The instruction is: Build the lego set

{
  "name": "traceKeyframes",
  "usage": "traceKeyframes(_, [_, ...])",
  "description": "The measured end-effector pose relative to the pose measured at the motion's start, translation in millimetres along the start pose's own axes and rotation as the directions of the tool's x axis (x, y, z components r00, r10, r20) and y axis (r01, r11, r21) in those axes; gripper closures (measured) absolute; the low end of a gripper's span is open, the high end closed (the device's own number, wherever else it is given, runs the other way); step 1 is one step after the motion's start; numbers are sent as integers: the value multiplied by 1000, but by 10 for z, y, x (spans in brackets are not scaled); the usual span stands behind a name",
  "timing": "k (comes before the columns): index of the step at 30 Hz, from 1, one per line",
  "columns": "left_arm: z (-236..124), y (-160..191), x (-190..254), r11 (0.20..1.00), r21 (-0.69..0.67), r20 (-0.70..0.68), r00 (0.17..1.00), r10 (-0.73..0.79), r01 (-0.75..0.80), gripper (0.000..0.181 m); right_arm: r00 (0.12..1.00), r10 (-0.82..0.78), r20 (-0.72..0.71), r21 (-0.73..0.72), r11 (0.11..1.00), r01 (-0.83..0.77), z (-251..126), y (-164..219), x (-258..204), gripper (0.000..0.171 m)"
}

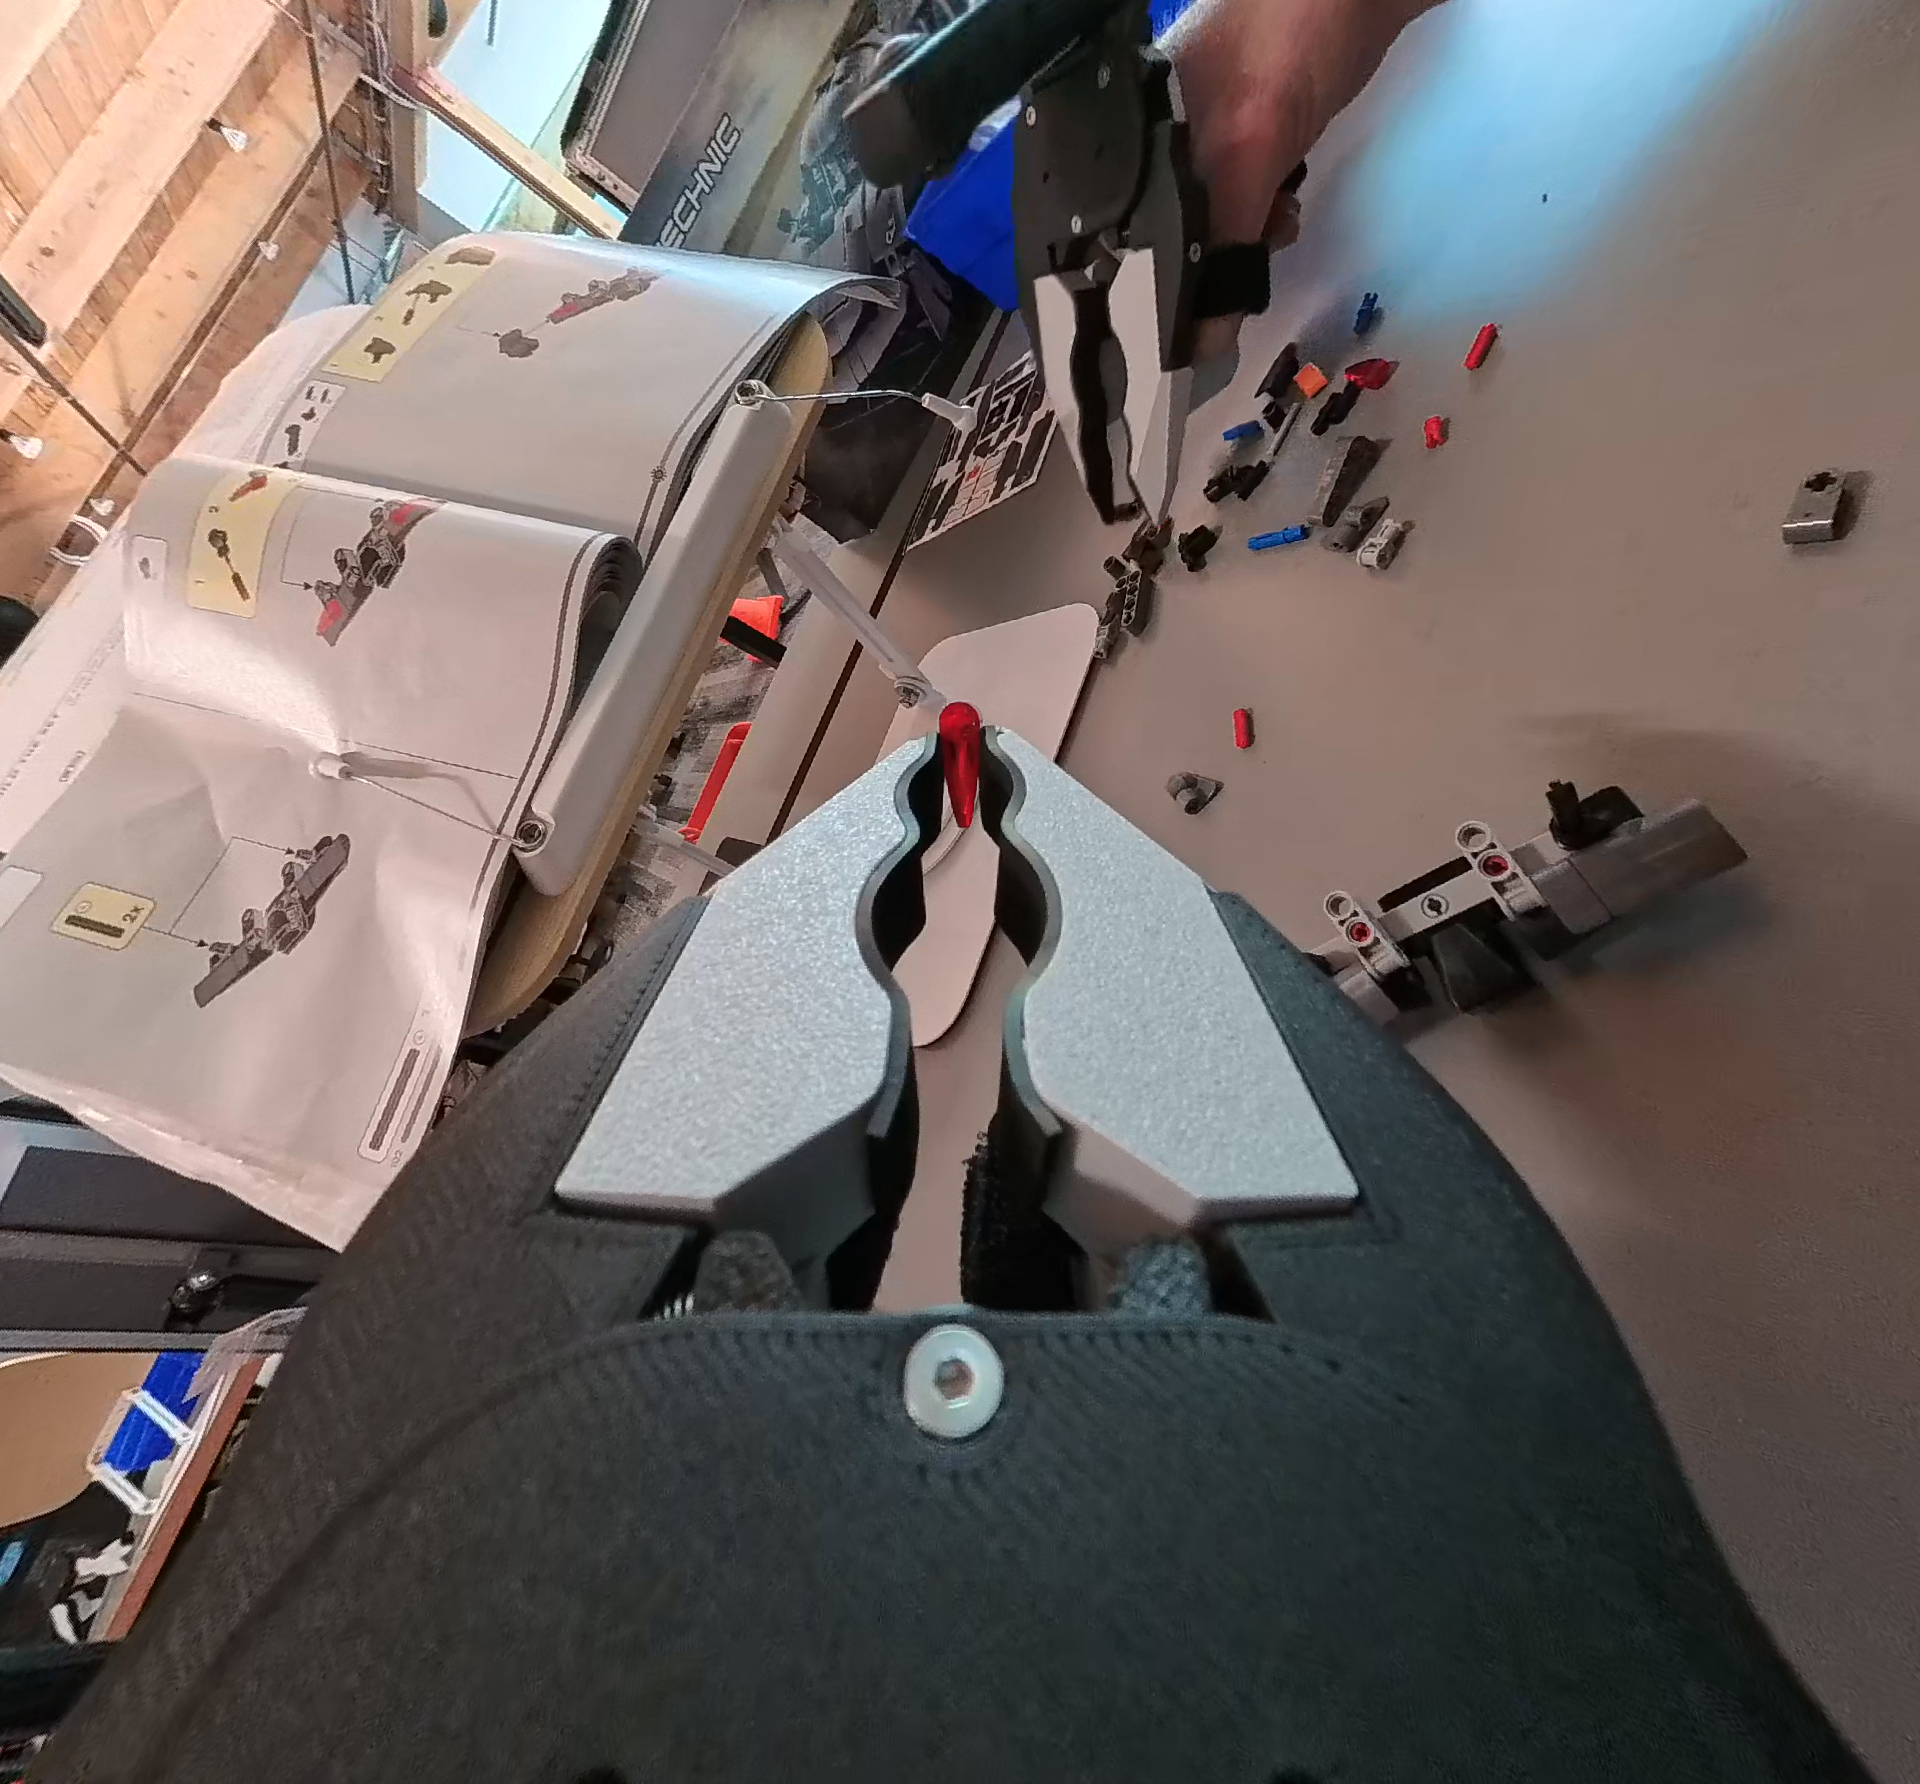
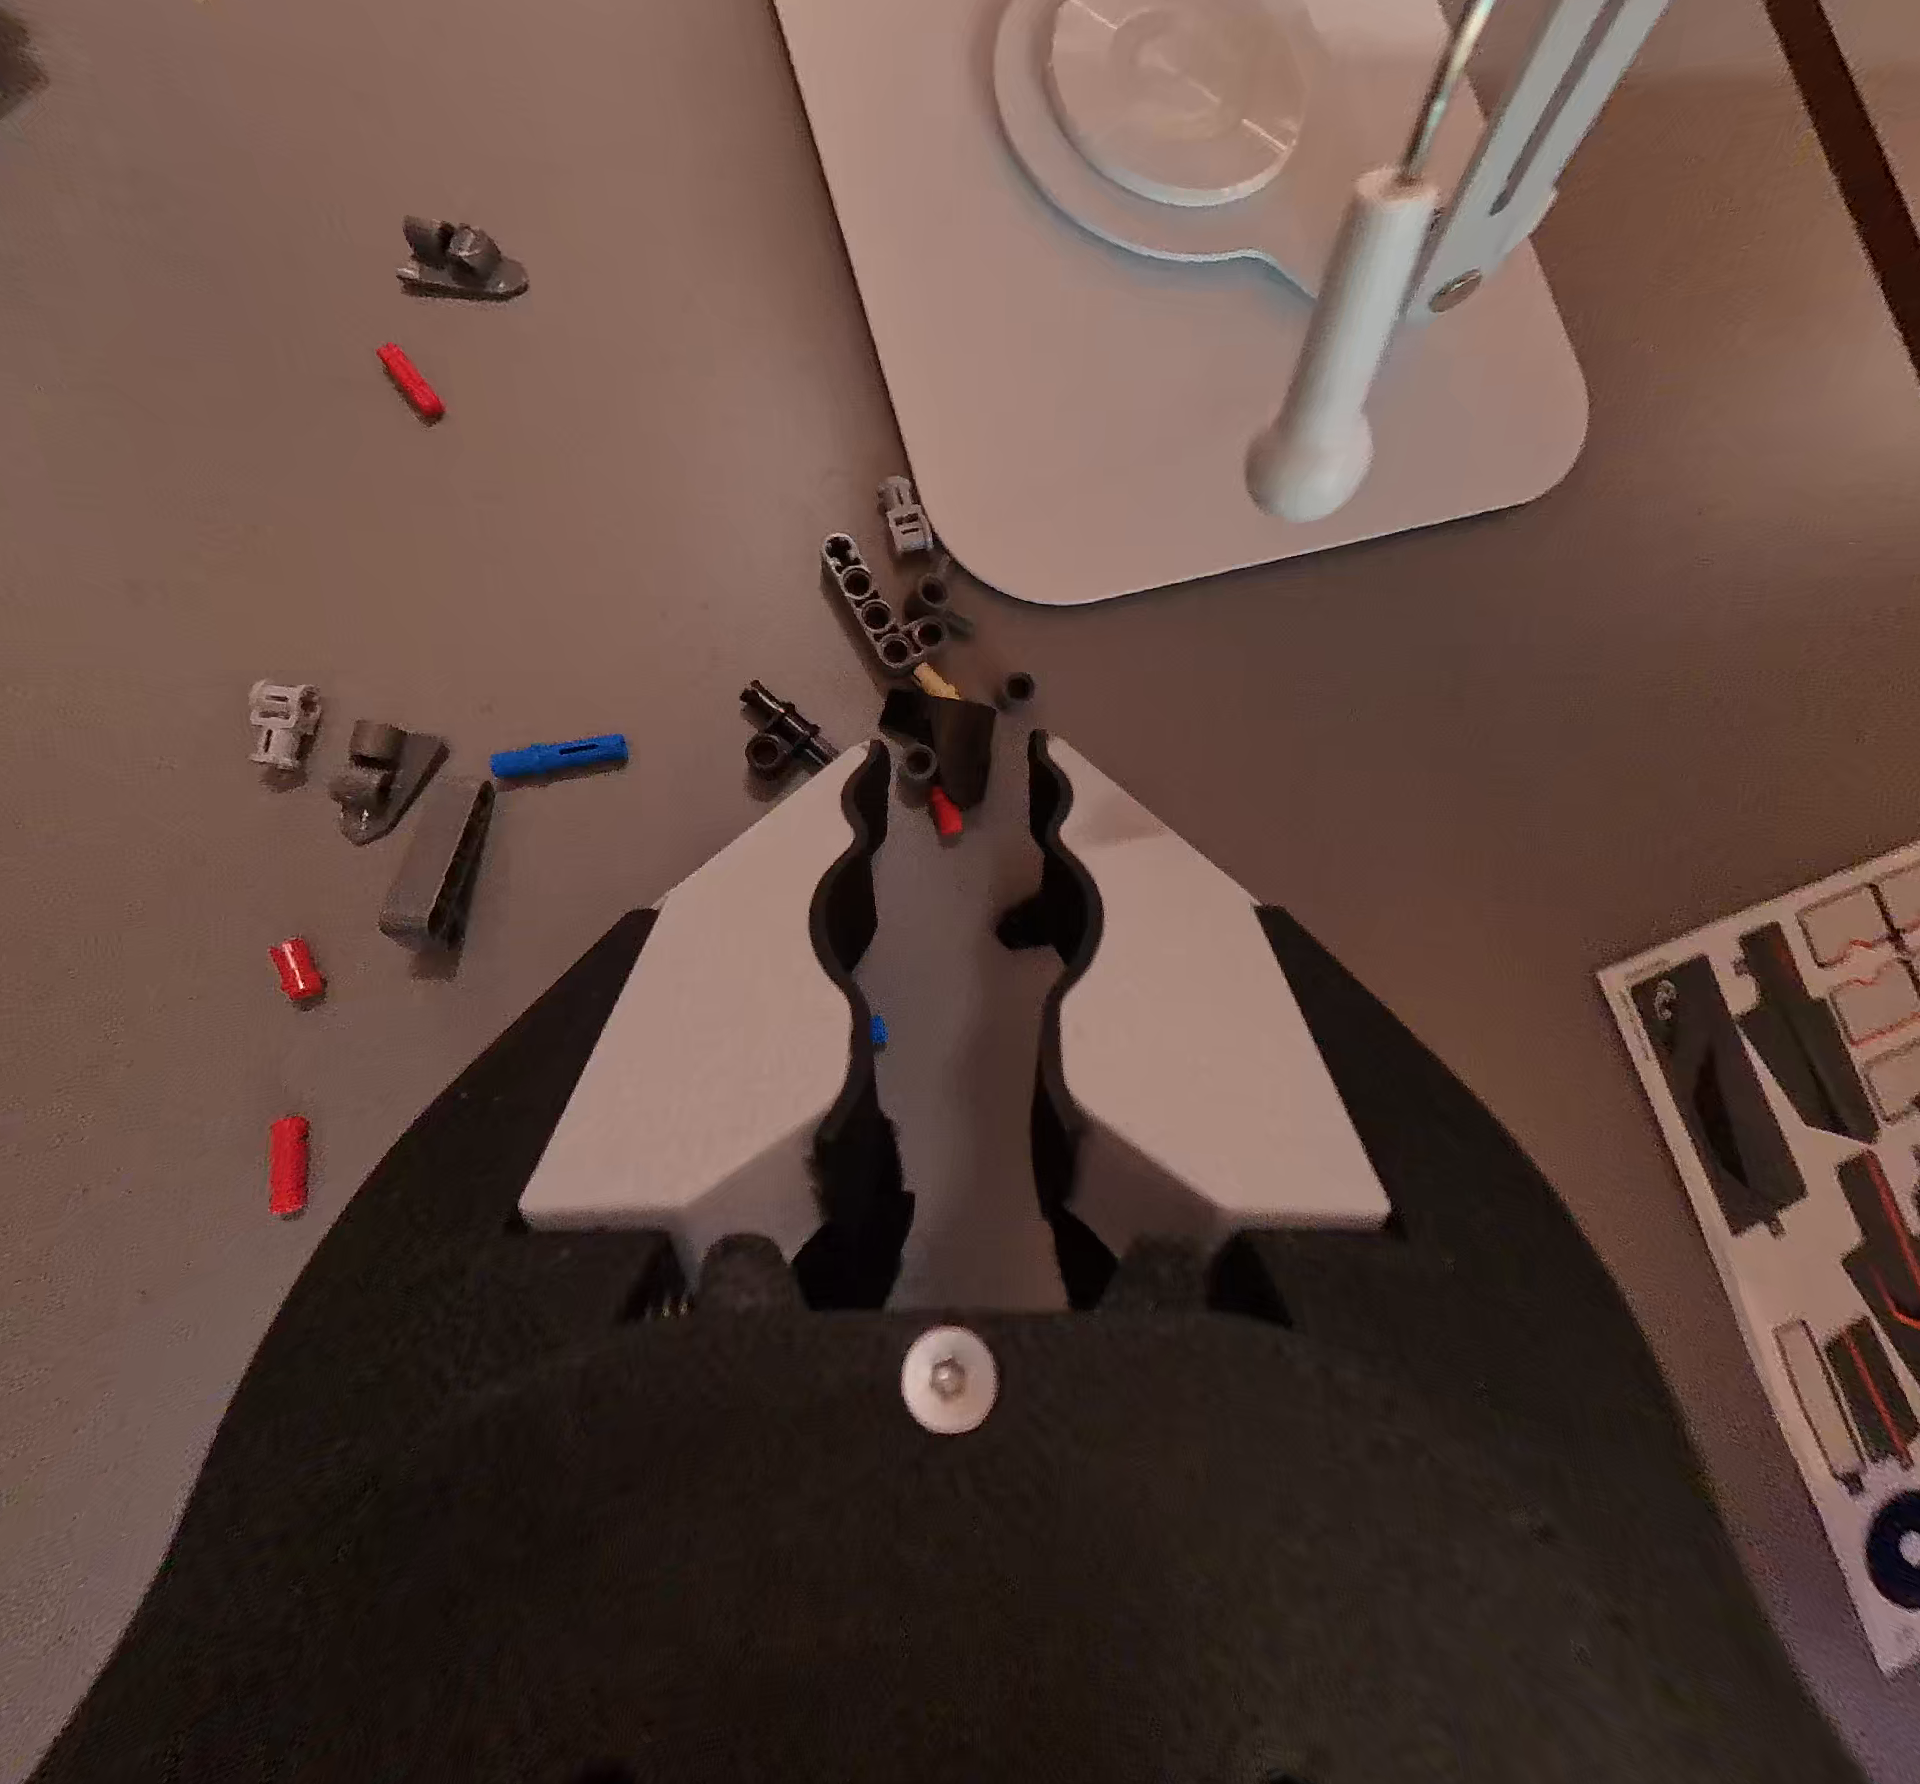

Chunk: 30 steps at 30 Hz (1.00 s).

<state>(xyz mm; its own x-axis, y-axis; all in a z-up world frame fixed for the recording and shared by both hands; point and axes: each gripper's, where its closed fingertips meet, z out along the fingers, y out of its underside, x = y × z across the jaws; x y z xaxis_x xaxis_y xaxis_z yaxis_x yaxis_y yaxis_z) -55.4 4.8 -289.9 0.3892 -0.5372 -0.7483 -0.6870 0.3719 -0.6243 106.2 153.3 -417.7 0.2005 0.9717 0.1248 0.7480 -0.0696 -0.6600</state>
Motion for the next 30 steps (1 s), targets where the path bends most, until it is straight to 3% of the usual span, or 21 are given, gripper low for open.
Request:
traceKeyframes(13, [-7, 0, -4, 1000, 0, 3, 1000, 3, -3, 177, 998, 27, 58, -16, 1000, -26, 49, 36, -92, 158])
traceKeyframes(23, [-14, -13, -5, 1000, 3, 5, 1000, 7, -7, 177, 984, 138, 110, 167, 974, -155, -444, -57, -283, 158])
traceKeyframes(30, [-21, -37, 6, 1000, 2, 7, 1000, 19, -19, 177, 992, 104, 71, 60, 992, -108, -547, 190, -447, 158])
